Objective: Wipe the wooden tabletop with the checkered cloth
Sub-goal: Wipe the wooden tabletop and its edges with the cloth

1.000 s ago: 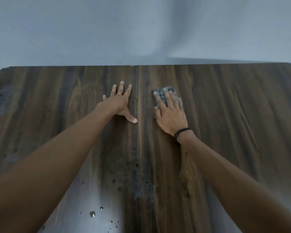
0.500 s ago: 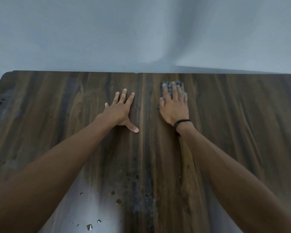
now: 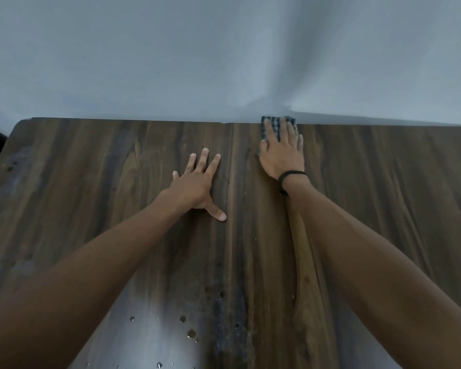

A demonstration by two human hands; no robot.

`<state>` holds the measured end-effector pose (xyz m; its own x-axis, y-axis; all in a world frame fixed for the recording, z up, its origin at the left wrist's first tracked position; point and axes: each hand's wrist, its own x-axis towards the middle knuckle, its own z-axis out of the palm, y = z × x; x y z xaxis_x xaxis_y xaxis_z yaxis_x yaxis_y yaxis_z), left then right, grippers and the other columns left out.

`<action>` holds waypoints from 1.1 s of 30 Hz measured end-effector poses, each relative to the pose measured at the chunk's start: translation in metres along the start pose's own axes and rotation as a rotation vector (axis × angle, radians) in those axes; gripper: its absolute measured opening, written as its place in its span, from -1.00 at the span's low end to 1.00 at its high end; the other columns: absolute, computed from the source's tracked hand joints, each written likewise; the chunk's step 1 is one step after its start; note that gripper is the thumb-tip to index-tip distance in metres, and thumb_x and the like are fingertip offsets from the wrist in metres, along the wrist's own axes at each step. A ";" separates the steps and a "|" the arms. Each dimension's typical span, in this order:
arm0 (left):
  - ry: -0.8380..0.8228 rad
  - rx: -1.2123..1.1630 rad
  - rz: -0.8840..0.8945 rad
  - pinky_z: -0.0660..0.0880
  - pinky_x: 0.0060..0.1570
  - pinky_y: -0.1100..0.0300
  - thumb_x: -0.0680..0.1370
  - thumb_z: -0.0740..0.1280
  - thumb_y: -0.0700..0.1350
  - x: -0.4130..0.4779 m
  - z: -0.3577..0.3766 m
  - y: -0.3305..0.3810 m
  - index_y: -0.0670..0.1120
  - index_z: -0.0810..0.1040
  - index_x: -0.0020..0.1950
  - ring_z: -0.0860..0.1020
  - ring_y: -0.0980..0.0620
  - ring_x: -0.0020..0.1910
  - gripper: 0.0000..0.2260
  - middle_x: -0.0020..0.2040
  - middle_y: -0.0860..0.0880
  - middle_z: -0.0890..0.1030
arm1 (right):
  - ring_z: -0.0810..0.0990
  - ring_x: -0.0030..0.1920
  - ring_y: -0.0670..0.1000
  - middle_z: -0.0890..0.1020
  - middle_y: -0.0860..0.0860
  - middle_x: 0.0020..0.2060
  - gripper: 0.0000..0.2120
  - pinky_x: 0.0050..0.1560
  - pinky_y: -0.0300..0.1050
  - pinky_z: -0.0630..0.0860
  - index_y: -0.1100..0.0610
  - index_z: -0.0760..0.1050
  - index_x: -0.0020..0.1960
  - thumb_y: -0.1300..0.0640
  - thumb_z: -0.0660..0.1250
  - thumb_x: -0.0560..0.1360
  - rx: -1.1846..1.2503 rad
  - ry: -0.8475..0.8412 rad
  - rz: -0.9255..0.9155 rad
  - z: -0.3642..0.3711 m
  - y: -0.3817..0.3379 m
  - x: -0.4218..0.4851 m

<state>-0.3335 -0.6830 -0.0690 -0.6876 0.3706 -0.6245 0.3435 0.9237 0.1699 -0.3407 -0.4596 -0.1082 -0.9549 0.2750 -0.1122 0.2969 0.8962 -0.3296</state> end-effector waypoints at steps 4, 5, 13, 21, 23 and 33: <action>0.036 -0.033 0.009 -0.09 0.43 -0.35 0.14 0.61 0.28 0.001 0.002 -0.002 0.07 -0.45 0.54 -0.36 -0.09 0.54 0.40 0.54 0.05 -0.45 | -0.12 0.64 0.07 -0.05 0.02 0.65 -0.46 0.57 0.12 -0.21 -0.14 -0.03 0.65 -0.09 -0.03 0.69 -0.039 -0.049 -0.240 0.011 -0.016 -0.010; 0.043 -0.042 0.008 -0.09 0.43 -0.35 0.13 0.61 0.27 0.001 0.003 -0.003 0.07 -0.46 0.53 -0.36 -0.09 0.54 0.41 0.54 0.05 -0.44 | -0.10 0.64 0.06 -0.04 0.01 0.65 -0.47 0.57 0.13 -0.20 -0.15 -0.02 0.65 -0.09 -0.03 0.69 -0.034 -0.036 -0.221 0.011 -0.015 -0.006; 0.046 -0.041 0.006 -0.10 0.45 -0.32 0.13 0.60 0.30 -0.001 0.002 -0.006 0.01 -0.42 0.55 -0.36 -0.05 0.54 0.41 0.53 0.07 -0.45 | -0.08 0.64 0.05 -0.01 0.00 0.65 -0.47 0.58 0.14 -0.18 -0.16 0.00 0.64 -0.07 -0.02 0.69 -0.019 -0.030 -0.215 0.017 -0.038 0.006; 0.053 -0.010 0.003 -0.11 0.47 -0.28 0.15 0.53 0.39 -0.001 -0.006 -0.018 -0.02 -0.39 0.57 -0.40 -0.09 0.52 0.38 0.53 -0.01 -0.47 | -0.09 0.64 0.06 0.00 0.01 0.65 -0.47 0.59 0.15 -0.15 -0.15 0.01 0.65 -0.05 -0.01 0.69 -0.002 -0.038 -0.182 0.017 -0.047 0.013; 0.042 -0.024 -0.056 -0.14 0.46 -0.29 0.15 0.55 0.37 0.004 -0.014 -0.025 0.00 -0.40 0.56 -0.42 -0.14 0.51 0.38 0.52 -0.01 -0.48 | -0.11 0.64 0.07 -0.01 0.03 0.65 -0.46 0.58 0.14 -0.17 -0.12 0.00 0.65 -0.05 0.00 0.69 0.004 -0.012 -0.094 0.020 -0.052 0.012; 0.042 -0.077 -0.054 -0.12 0.44 -0.32 0.14 0.58 0.32 0.011 -0.013 -0.040 0.08 -0.40 0.56 -0.37 -0.19 0.53 0.38 0.54 0.04 -0.45 | -0.12 0.63 0.06 -0.06 0.00 0.65 -0.48 0.59 0.13 -0.15 -0.17 -0.05 0.65 -0.10 -0.05 0.70 -0.059 -0.088 -0.292 0.019 -0.032 -0.022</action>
<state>-0.3635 -0.7143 -0.0730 -0.7308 0.3223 -0.6017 0.2562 0.9466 0.1958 -0.3294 -0.5012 -0.1131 -0.9944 -0.0261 -0.1026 0.0065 0.9522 -0.3054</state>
